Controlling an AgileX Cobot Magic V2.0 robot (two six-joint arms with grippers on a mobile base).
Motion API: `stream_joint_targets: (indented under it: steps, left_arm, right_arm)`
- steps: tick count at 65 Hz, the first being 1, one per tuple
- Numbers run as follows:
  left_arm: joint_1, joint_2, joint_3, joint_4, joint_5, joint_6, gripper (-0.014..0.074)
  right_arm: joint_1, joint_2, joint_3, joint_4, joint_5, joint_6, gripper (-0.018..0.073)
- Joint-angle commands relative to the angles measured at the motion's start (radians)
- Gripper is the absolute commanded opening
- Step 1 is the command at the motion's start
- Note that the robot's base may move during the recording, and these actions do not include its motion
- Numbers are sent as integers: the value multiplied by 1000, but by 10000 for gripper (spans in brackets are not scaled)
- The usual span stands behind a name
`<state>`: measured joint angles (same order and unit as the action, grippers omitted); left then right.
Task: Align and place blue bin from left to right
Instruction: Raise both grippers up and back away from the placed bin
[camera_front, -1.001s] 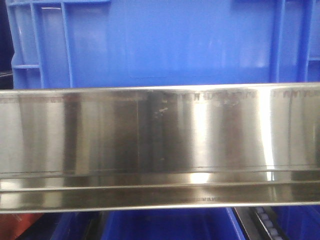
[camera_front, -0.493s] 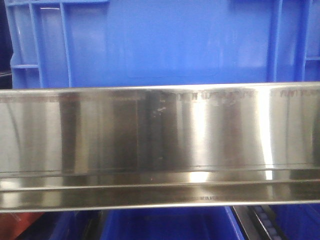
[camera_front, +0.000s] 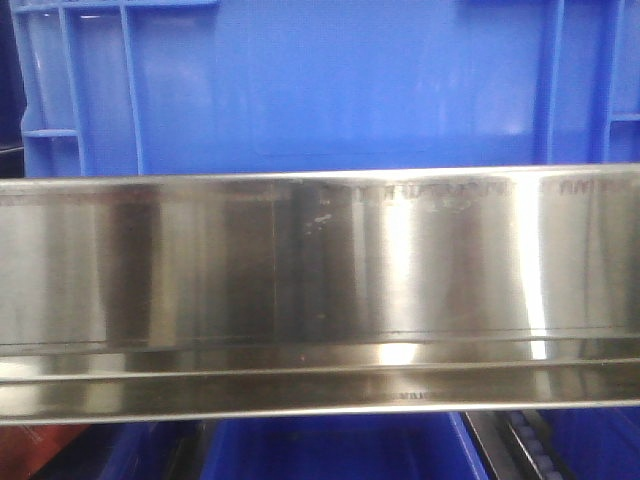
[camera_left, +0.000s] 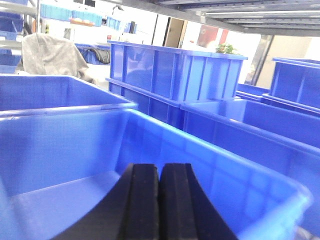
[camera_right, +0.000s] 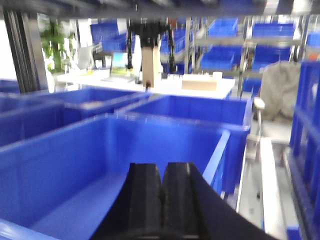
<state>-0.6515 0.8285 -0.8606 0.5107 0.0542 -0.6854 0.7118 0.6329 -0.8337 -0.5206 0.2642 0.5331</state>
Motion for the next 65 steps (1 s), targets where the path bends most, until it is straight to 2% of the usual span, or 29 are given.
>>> stream_joint_targets:
  steps: [1,12,25,65]
  left_arm:
    - [-6,-54,5,10,-32,4,-111]
    - [-6,-141,5,10,-5,4,-111]
    - [-6,-209,5,10,64,4,-111]
    - [-6,-213,5,10,71,4,-111]
  right_arm:
    - [0,-38,1,-17,-35,-10,-78]
    - [0,-73,1,-15,-35,-10,-78]
    - [0,-77,1,45,-63,-10,-78]
    - [0,-77,1,45,-63,-10,-78]
